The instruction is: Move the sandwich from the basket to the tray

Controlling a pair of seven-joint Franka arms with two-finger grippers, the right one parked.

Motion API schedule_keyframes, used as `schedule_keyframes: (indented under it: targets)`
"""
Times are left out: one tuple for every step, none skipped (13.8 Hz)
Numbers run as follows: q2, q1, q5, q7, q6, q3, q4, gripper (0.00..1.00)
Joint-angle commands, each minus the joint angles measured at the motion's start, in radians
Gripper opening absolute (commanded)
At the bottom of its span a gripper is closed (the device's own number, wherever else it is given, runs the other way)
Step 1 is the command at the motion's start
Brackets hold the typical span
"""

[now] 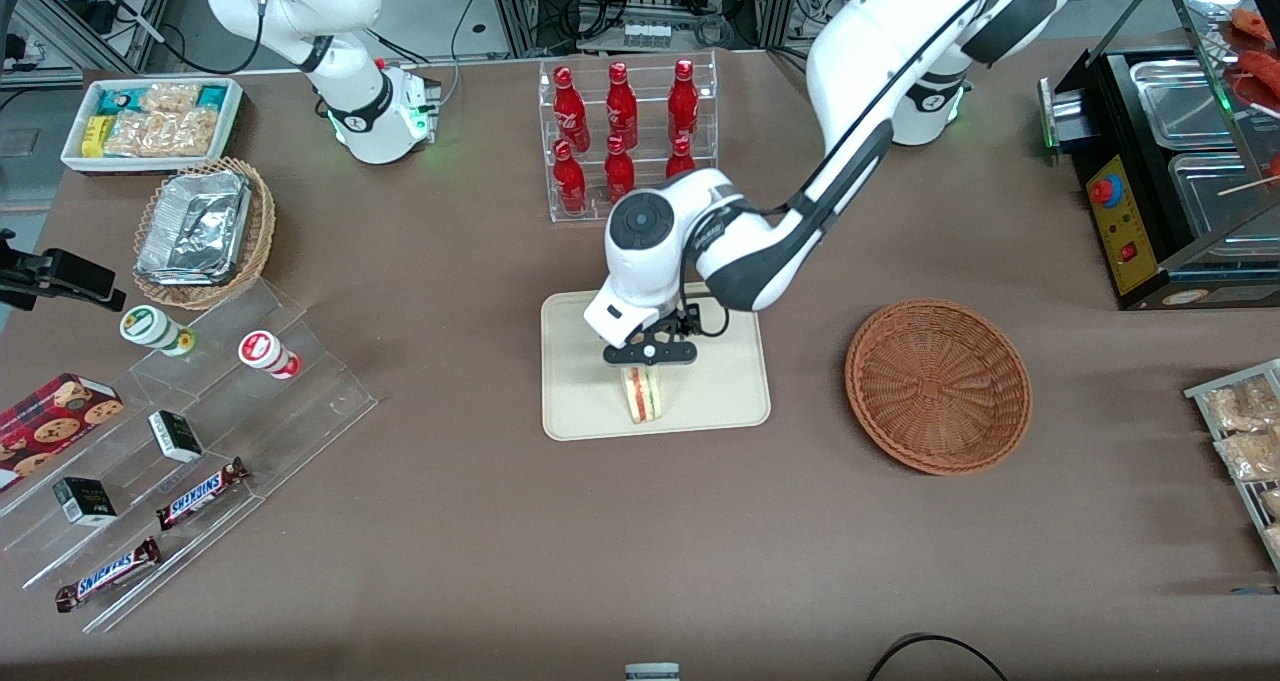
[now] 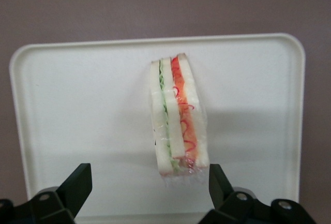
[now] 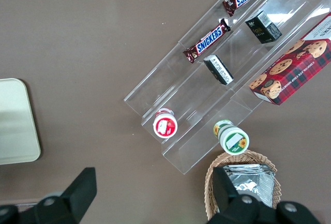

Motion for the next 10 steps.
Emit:
schedule_keyframes:
  targets:
    - [-0.107,-0.001,0.009,-0.028,-0.065,0.009,-0.015,1.0]
    - [-0.132,0.001,0.009,-0.034,-0.095,0.009,-0.005,1.0]
    - [-0.155,0.005,0.011,-0.051,-0.15,0.009,0.013,1.0]
    - [-0.188,0.025,0.009,-0.052,-0.196,0.009,0.028,1.0]
    - [-0.223,0.054,0.005,-0.049,-0.218,0.007,0.033,1.0]
    - [-0.257,0.072,0.003,-0.045,-0.227,0.007,0.032,1.0]
    - [-0.285,0.095,0.002,-0.04,-0.246,0.007,0.028,1.0]
    - [-0.311,0.118,0.002,-0.036,-0.278,0.006,0.027,1.0]
    - [-0.337,0.141,0.0,-0.016,-0.304,0.006,0.024,1.0]
    - [-0.371,0.167,-0.02,0.033,-0.331,0.006,0.022,1.0]
